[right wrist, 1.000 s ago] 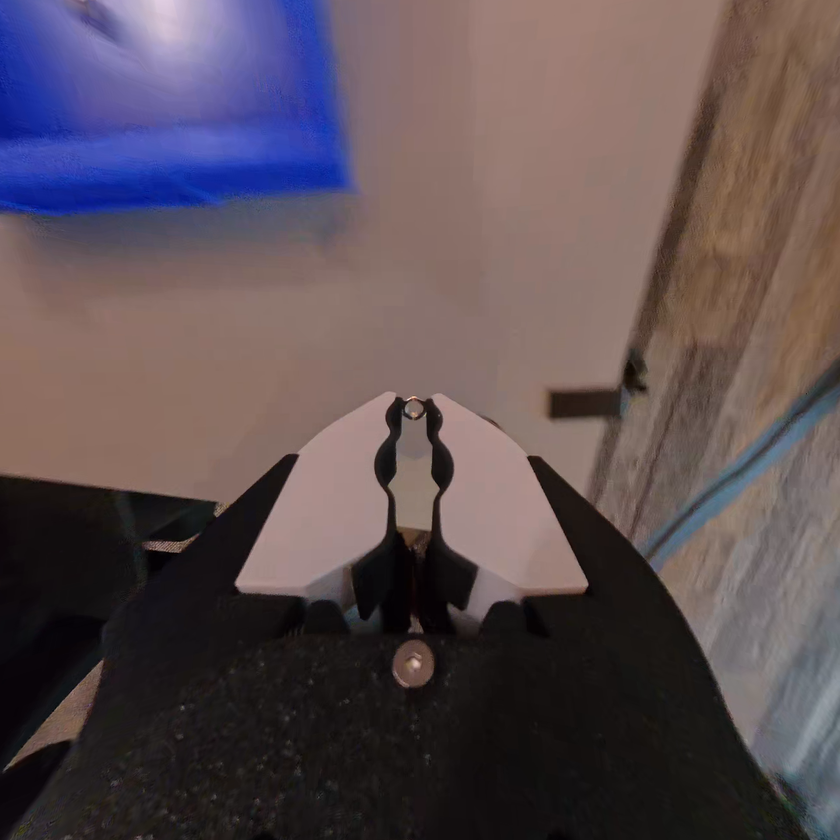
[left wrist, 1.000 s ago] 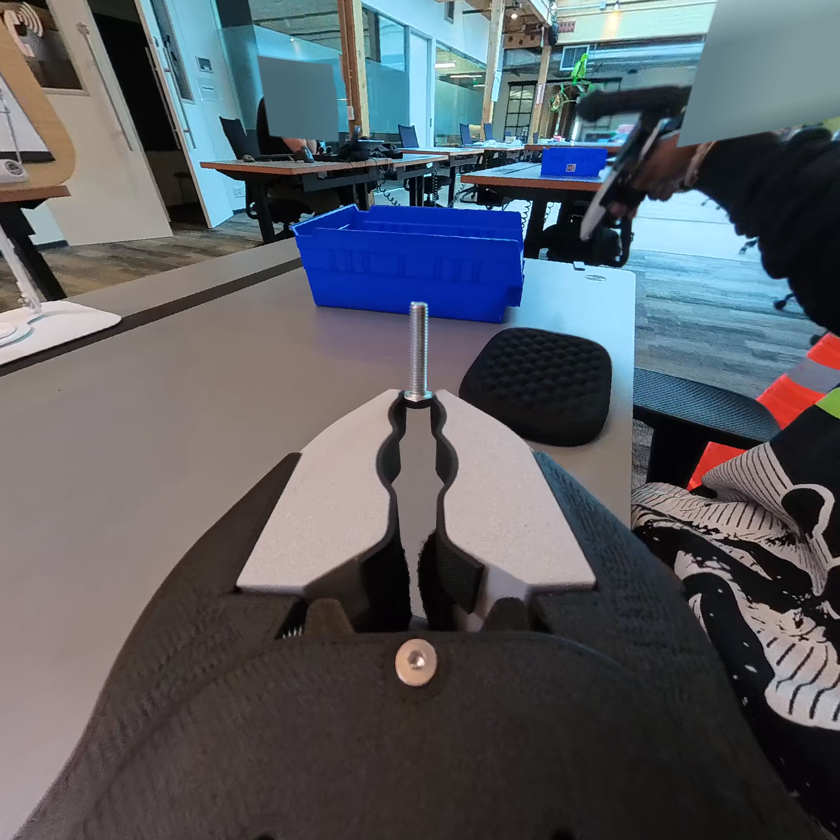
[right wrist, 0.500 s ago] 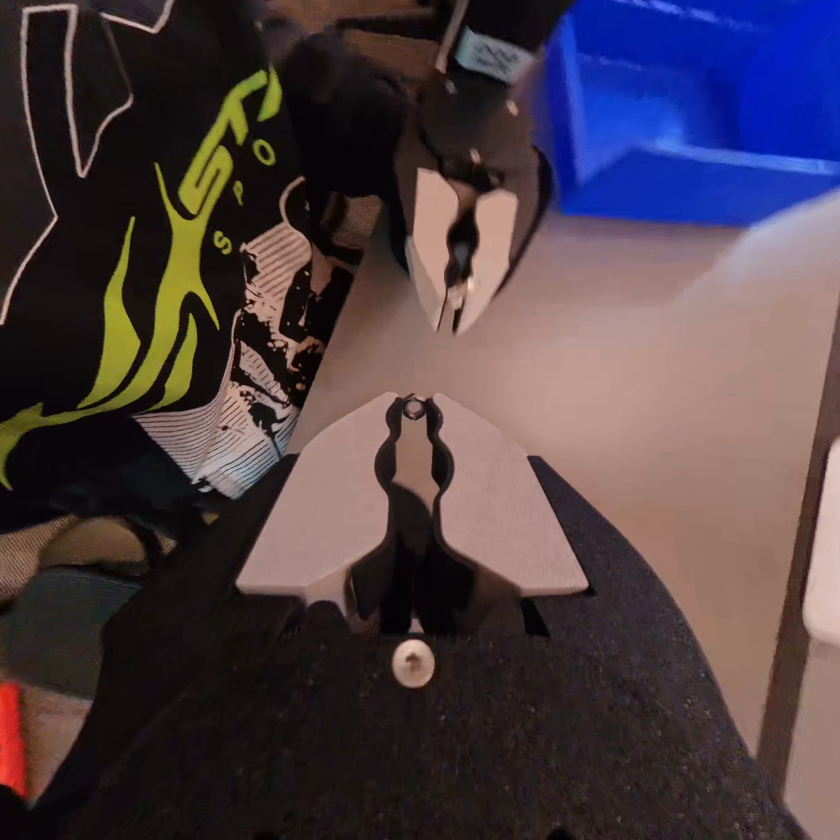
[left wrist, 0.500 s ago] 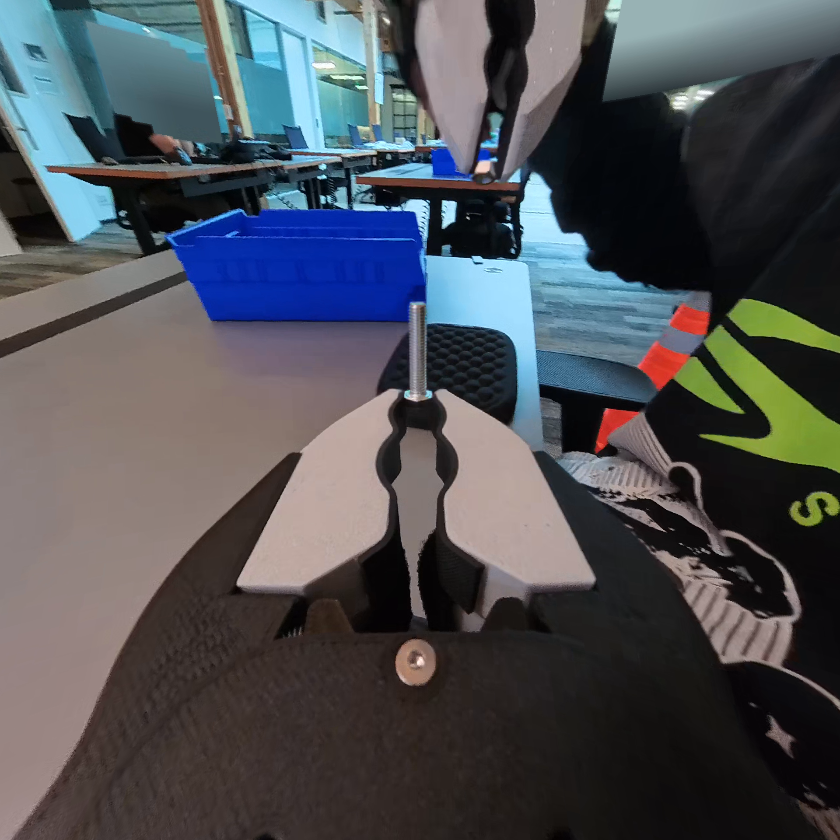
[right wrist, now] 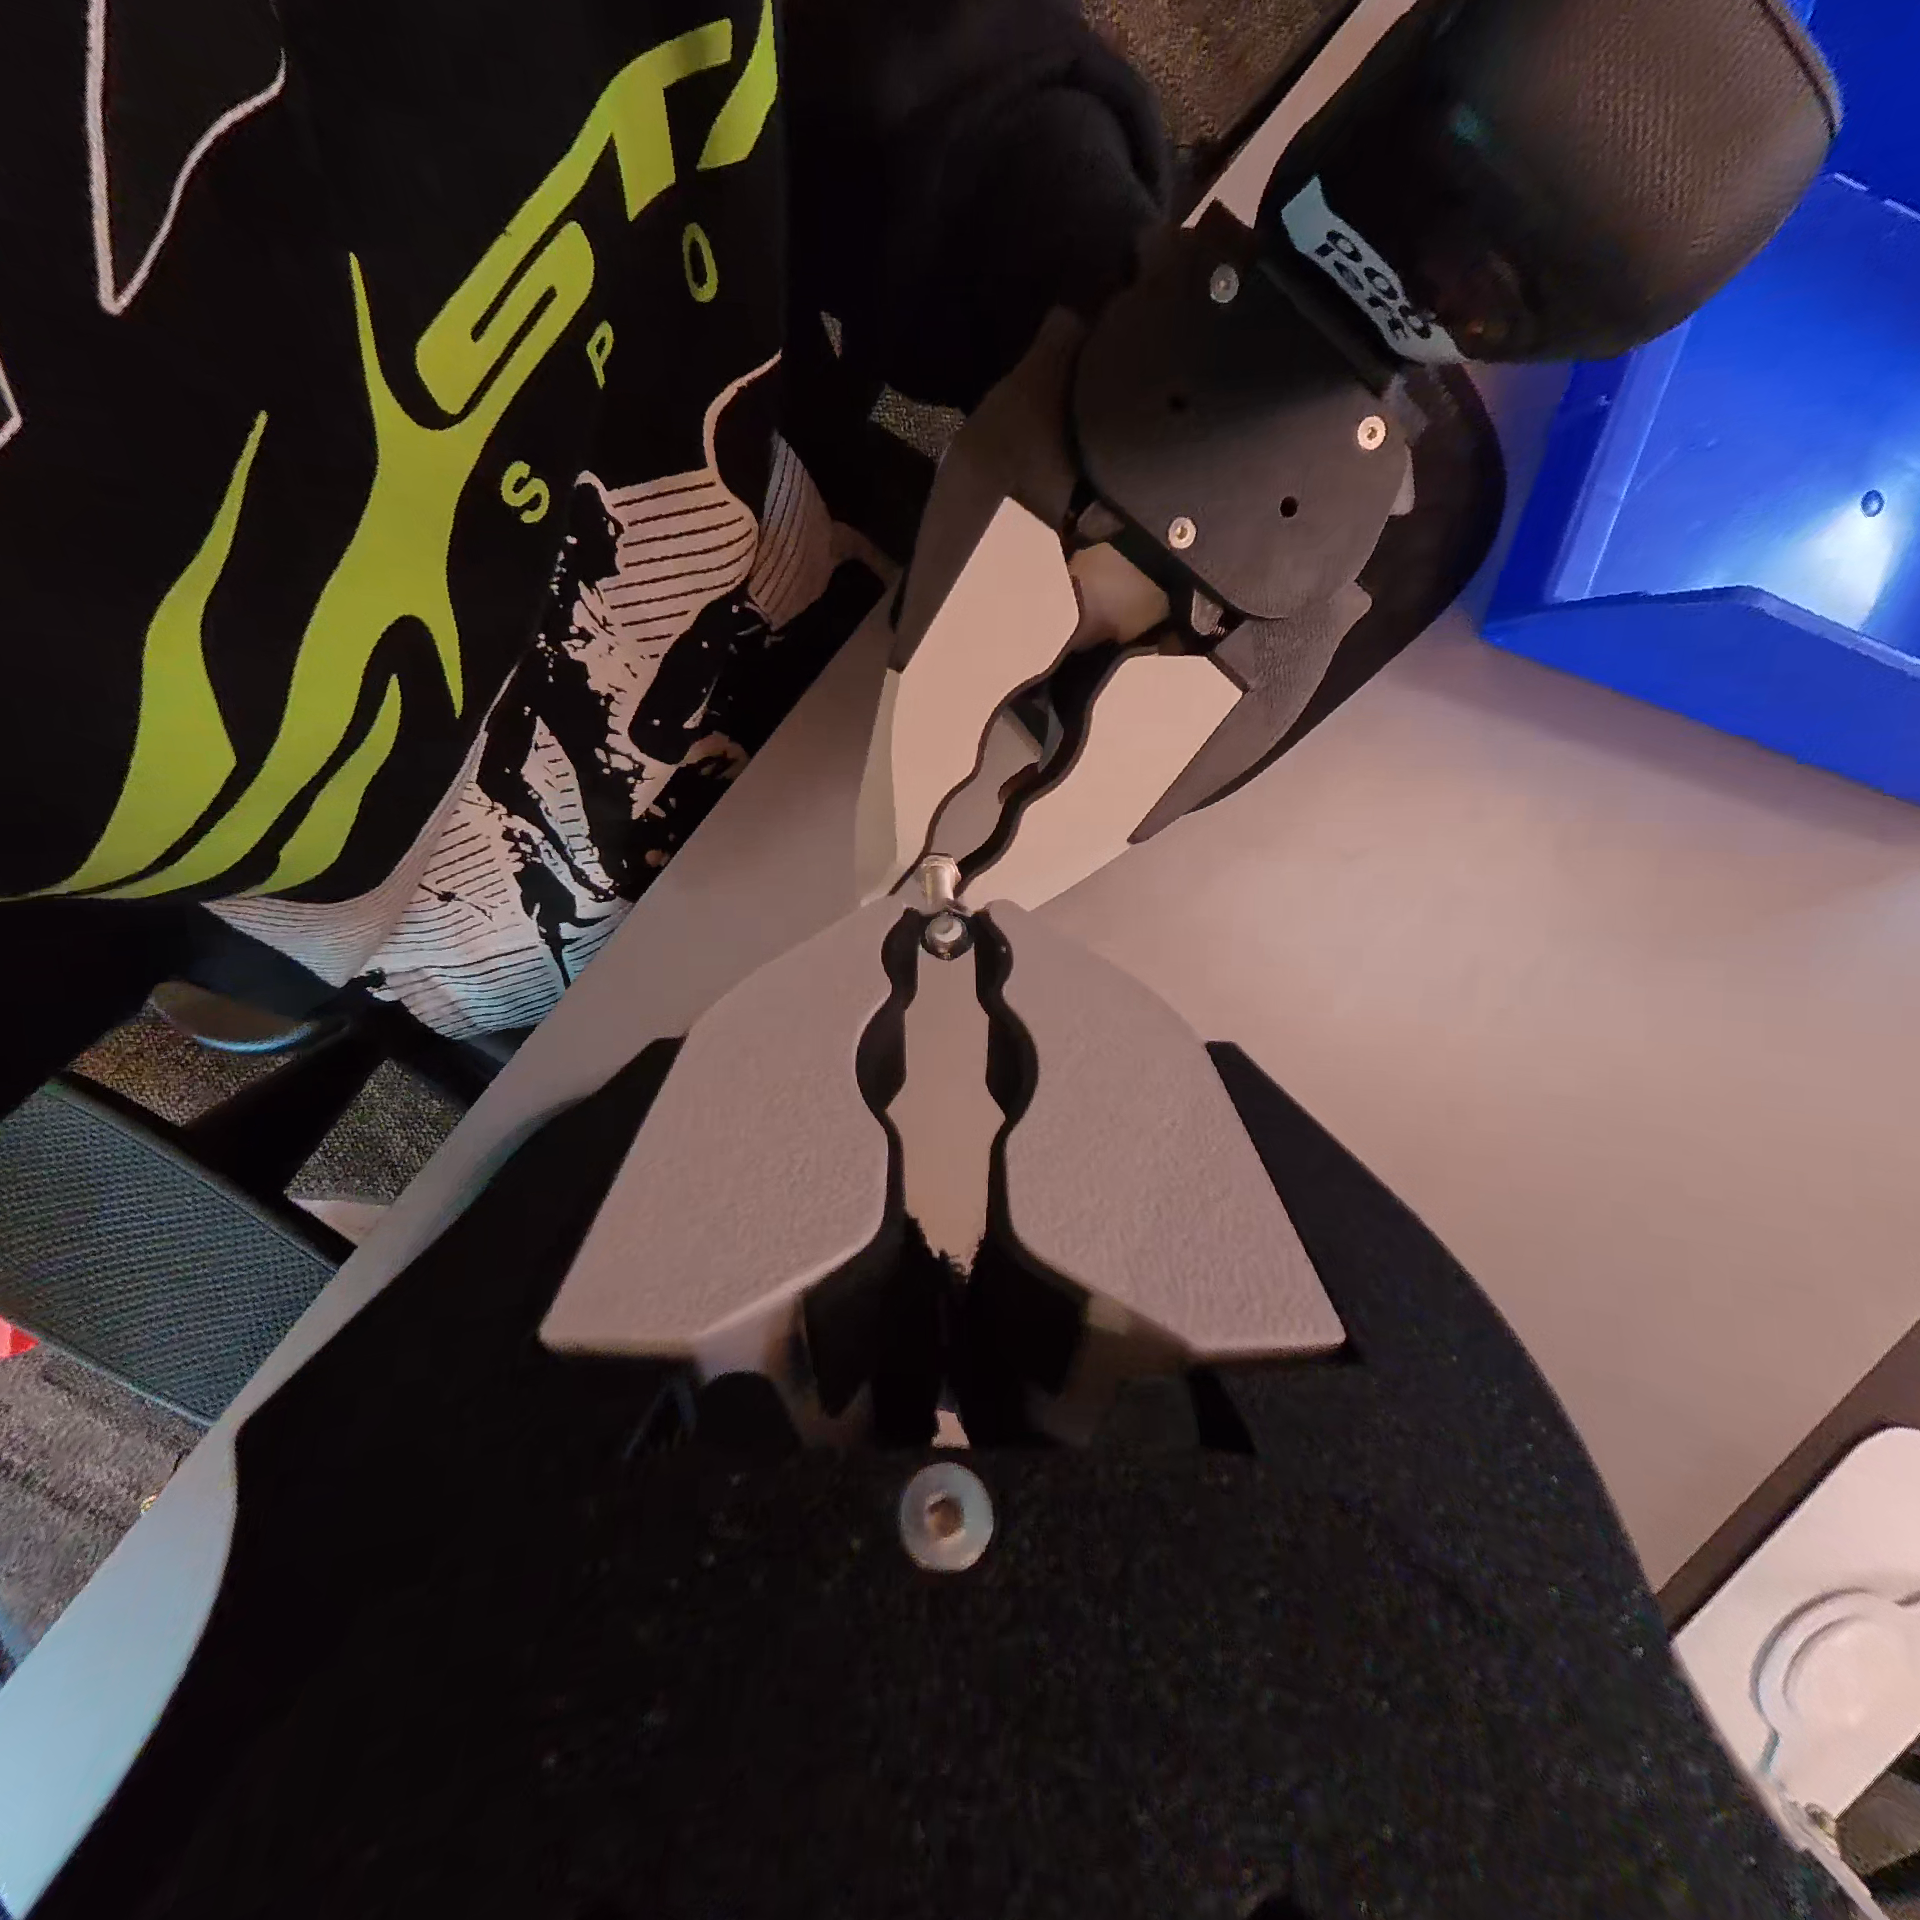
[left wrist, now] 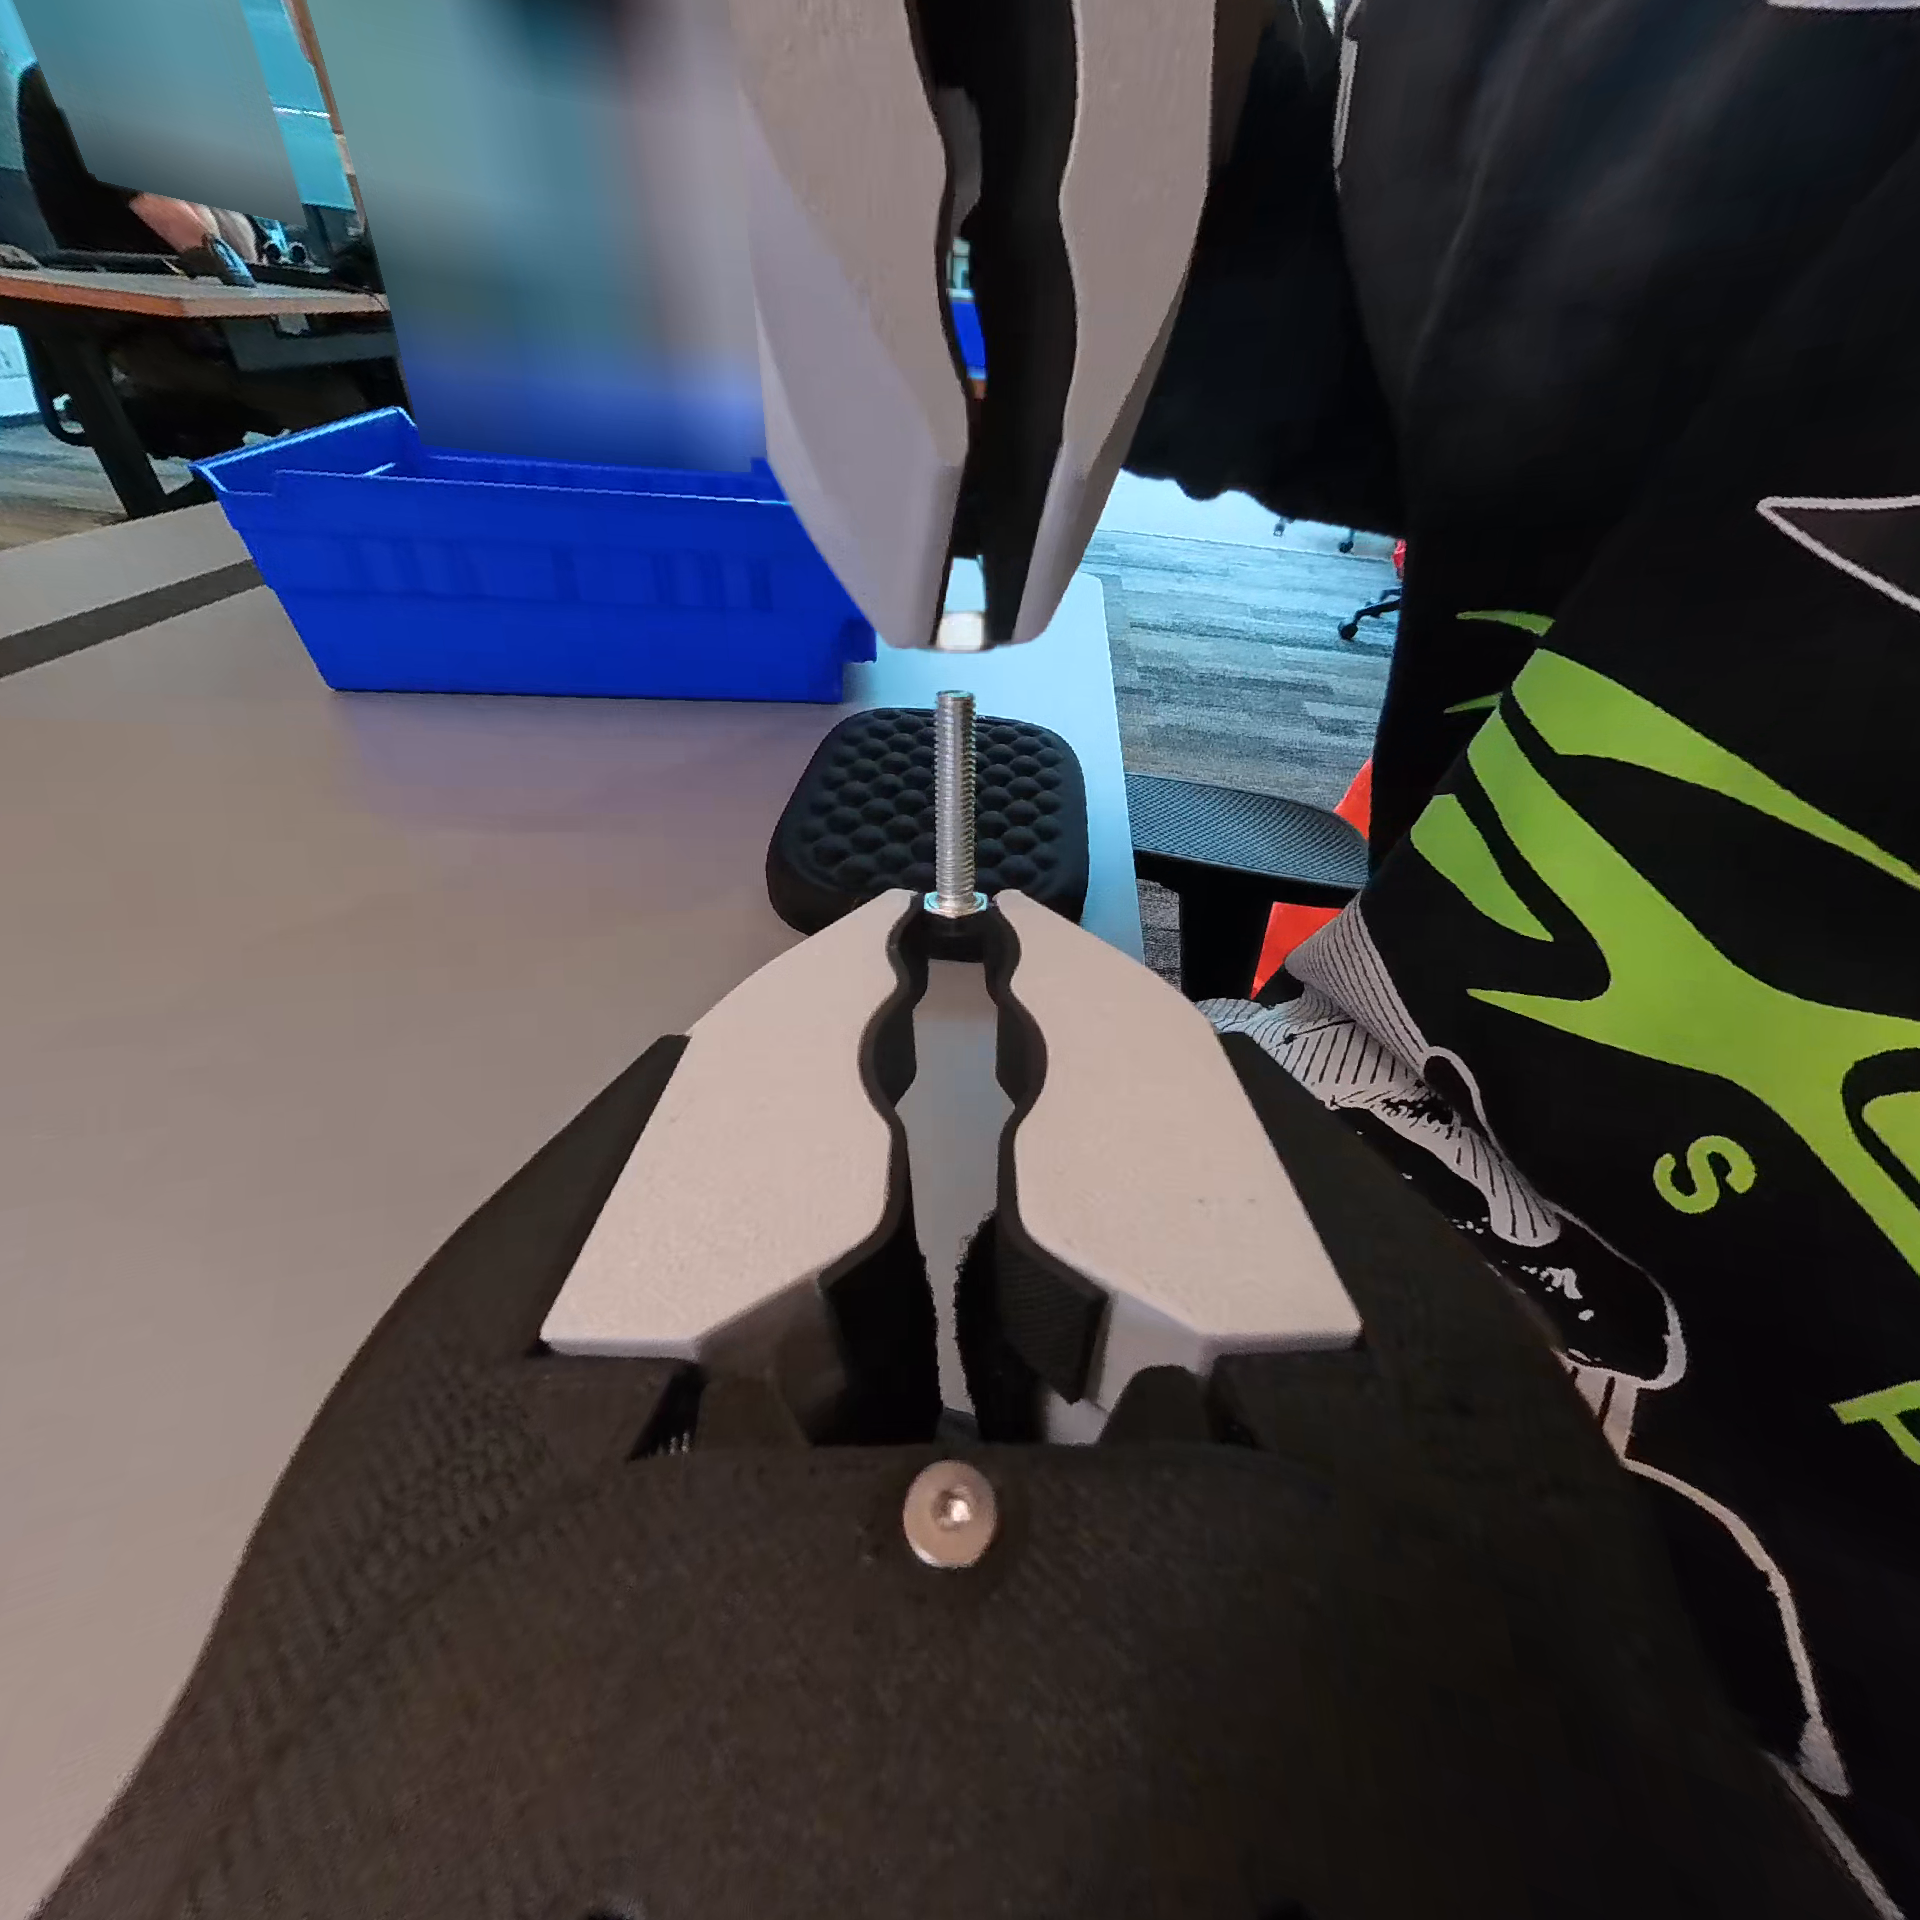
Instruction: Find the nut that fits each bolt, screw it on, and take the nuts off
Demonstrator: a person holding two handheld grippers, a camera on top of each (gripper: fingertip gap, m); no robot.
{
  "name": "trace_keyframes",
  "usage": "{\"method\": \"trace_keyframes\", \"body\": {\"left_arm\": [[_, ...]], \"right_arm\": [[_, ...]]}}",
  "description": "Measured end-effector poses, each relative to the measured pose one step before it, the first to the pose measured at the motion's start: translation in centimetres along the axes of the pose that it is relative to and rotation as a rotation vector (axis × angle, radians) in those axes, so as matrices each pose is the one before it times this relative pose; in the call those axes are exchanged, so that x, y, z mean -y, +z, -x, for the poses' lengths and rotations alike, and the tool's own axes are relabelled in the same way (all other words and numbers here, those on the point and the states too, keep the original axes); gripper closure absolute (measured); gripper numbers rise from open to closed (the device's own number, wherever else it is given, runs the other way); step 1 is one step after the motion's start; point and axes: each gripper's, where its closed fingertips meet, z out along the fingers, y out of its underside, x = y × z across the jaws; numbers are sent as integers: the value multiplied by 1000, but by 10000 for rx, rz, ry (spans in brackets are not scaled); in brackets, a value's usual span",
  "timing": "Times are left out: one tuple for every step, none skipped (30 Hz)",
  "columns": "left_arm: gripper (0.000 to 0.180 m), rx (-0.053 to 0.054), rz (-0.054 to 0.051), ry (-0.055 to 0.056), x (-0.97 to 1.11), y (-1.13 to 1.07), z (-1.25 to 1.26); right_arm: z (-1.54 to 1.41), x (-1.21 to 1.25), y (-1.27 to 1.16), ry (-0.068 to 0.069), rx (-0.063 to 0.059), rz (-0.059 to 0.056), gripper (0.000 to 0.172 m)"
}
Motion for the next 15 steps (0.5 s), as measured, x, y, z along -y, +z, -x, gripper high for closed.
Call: {"method": "trace_keyframes", "body": {"left_arm": [[171,-13,-3,6,3,-6,-18],[171,-1,-5,0,5,-10,2],[171,-3,-7,-7,9,0,0],[171,-1,1,-7,-10,4,8],[170,-4,6,3,-8,-4,-3],[170,-5,12,15,-15,15,-16],[170,4,29,18,-45,23,-14],[170,-5,22,20,-26,27,-25],[170,5,14,28,-20,7,-22],[170,14,4,21,-7,9,-5],[170,9,0,7,-1,-3,4],[171,3,-10,-16,12,-9,18],[171,-1,-19,-24,13,-19,20],[171,1,-28,-13,34,-23,25],[171,-12,-49,-8,66,-38,-17]], "right_arm": [[34,-26,110,-51,96,50,162],[102,-41,100,-38,134,49,162],[76,-6,94,-27,103,37,162],[57,-6,93,-21,79,38,162],[14,3,70,-28,38,53,162],[-61,-42,65,-46,-27,85,162],[-23,-52,49,-55,-9,76,162],[81,37,33,-29,67,10,162],[72,53,25,0,67,-13,162],[62,33,24,1,50,0,162],[52,-12,12,-17,35,20,162],[27,-20,-4,-18,17,29,162],[9,-18,-4,-5,4,33,162],[13,-25,-8,0,4,39,161],[22,-2,-7,-13,3,19,161]]}}
